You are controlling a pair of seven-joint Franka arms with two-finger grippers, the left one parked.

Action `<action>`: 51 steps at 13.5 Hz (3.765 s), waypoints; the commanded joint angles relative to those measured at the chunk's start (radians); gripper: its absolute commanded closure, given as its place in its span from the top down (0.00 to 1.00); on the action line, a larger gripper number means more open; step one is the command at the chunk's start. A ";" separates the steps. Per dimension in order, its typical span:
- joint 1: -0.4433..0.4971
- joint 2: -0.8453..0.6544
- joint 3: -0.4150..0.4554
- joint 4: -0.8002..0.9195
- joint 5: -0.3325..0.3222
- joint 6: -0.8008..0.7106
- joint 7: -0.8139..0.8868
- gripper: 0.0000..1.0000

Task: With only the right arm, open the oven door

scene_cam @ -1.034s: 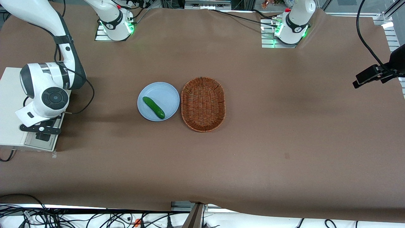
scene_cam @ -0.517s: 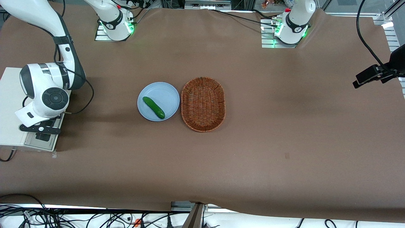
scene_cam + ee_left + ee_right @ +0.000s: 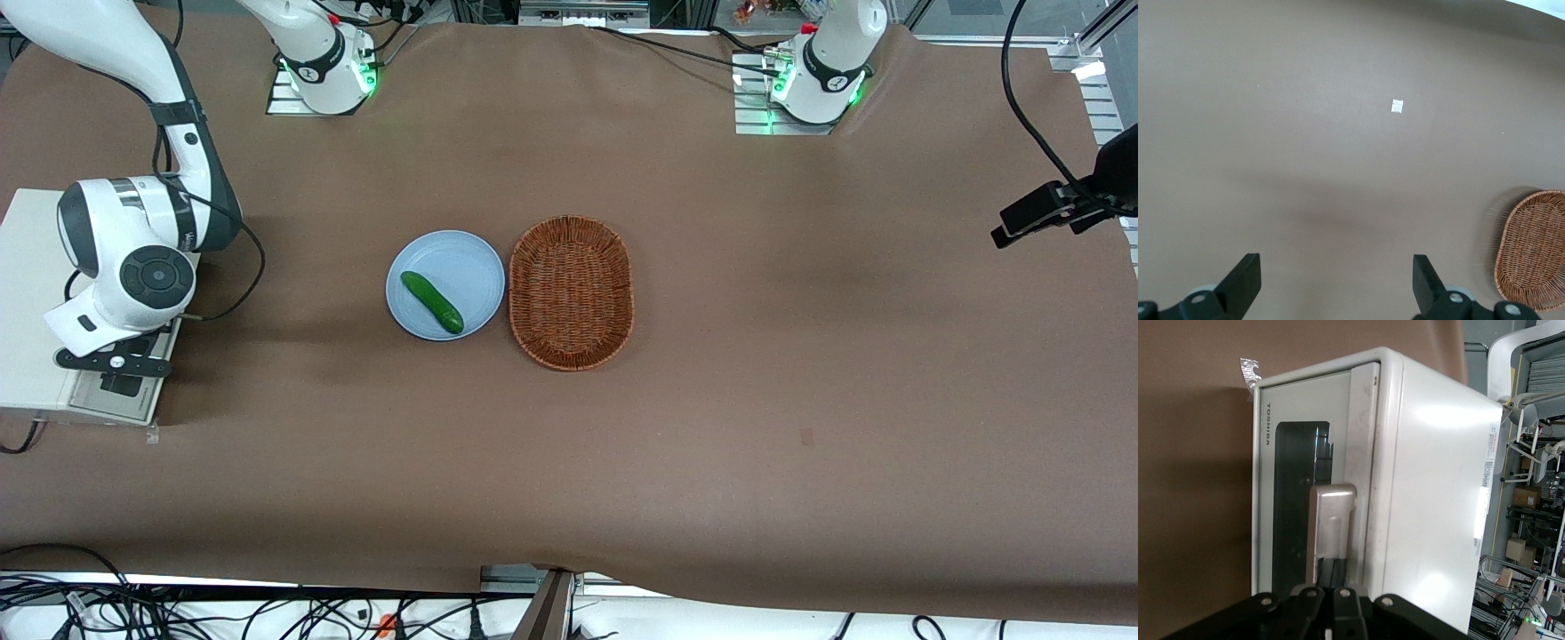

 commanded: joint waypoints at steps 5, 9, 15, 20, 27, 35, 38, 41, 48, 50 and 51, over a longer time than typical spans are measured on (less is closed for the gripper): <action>0.002 0.010 0.005 -0.065 0.108 0.038 0.031 0.00; 0.012 0.035 0.011 -0.063 0.158 0.055 0.031 0.00; 0.009 0.127 0.011 -0.057 0.172 0.198 0.032 0.00; -0.008 0.171 0.010 -0.056 0.172 0.251 0.028 0.00; -0.013 0.130 0.037 -0.137 0.316 0.302 0.009 0.00; -0.013 0.077 0.151 -0.019 0.626 0.037 -0.015 0.00; -0.019 0.043 0.136 0.091 0.851 -0.102 -0.263 0.49; -0.025 0.023 0.066 0.264 0.964 -0.294 -0.400 0.99; -0.031 -0.055 0.005 0.570 0.958 -0.664 -0.482 1.00; -0.036 -0.139 0.007 0.511 0.936 -0.645 -0.474 1.00; -0.036 -0.205 0.008 0.406 0.927 -0.555 -0.463 1.00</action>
